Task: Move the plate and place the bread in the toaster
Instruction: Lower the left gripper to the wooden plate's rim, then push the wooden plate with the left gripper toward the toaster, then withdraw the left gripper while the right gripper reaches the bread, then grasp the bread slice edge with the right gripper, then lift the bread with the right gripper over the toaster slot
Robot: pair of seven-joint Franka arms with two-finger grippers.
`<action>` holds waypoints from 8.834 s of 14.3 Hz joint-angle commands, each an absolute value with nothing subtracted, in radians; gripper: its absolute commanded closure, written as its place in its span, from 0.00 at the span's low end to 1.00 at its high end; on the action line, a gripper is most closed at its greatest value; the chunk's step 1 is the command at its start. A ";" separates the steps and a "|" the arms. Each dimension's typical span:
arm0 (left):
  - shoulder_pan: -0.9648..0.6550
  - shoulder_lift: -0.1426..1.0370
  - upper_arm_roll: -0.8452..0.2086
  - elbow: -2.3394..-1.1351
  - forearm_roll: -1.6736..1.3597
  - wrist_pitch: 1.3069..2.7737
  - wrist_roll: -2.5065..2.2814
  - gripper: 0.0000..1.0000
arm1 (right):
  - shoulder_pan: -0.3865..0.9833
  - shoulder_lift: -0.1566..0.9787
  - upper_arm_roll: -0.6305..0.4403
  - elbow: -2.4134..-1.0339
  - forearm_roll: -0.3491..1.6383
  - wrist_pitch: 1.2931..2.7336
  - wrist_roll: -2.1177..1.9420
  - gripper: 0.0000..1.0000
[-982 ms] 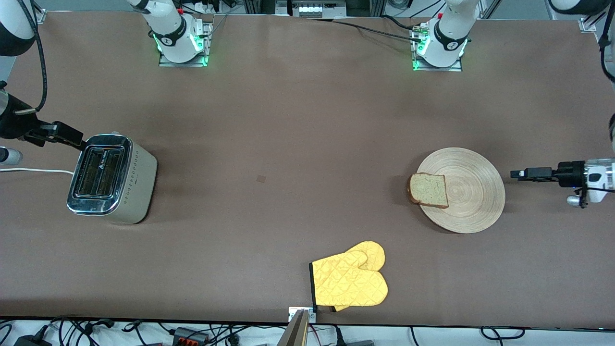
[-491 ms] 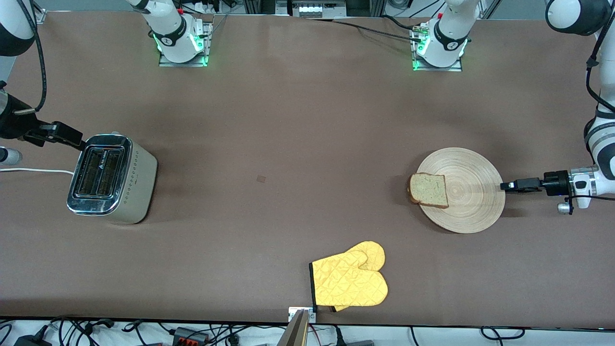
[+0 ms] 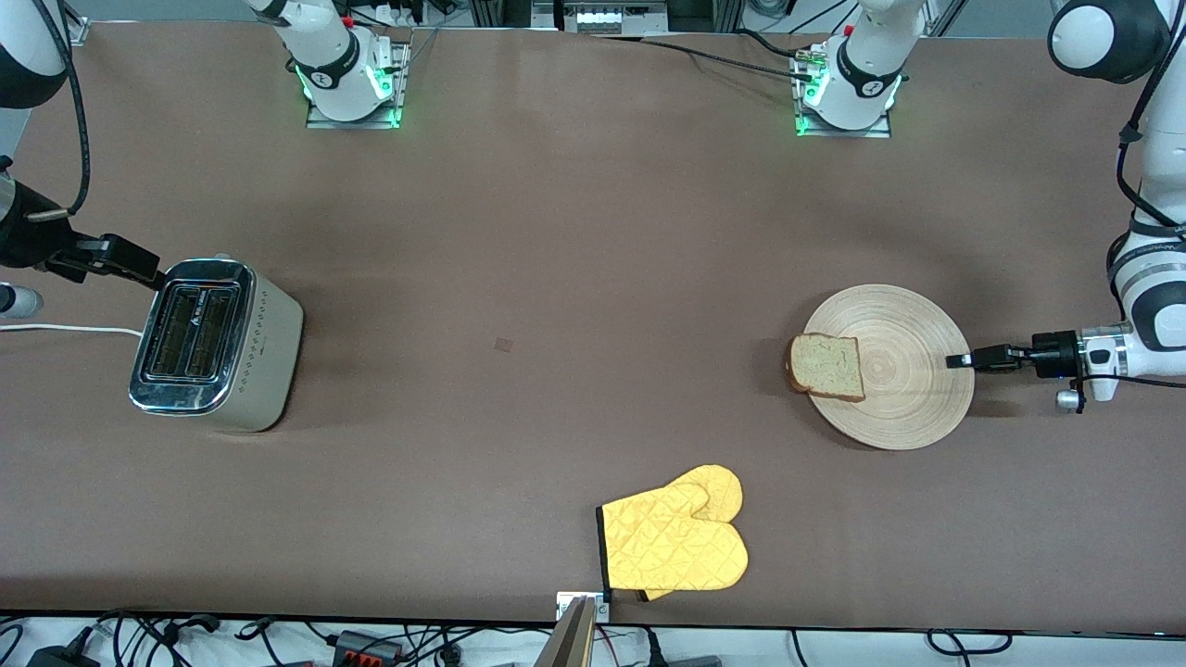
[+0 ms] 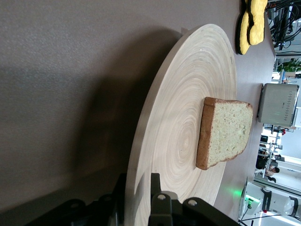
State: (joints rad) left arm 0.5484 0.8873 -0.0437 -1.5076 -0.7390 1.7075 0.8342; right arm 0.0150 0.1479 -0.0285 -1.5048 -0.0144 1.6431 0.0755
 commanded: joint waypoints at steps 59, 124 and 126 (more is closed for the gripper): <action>-0.055 -0.001 -0.020 -1.648 0.032 1.598 0.057 0.00 | 0.353 0.296 -0.009 -2.151 0.757 2.666 0.078 0.00; -0.049 0.025 -0.034 -1.611 0.037 1.661 0.080 0.00 | 0.227 0.428 -0.284 -1.259 -0.148 1.460 -0.155 1.00; -0.048 0.023 -0.034 -1.611 0.037 1.658 0.080 0.00 | 0.229 0.455 -0.284 -1.258 -0.189 1.482 -0.153 1.00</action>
State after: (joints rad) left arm -0.0506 0.0104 -0.0361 -1.6408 0.0385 1.6814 0.0700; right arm 0.2303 0.4193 -0.2847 -1.2992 -0.1471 1.4829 -0.1322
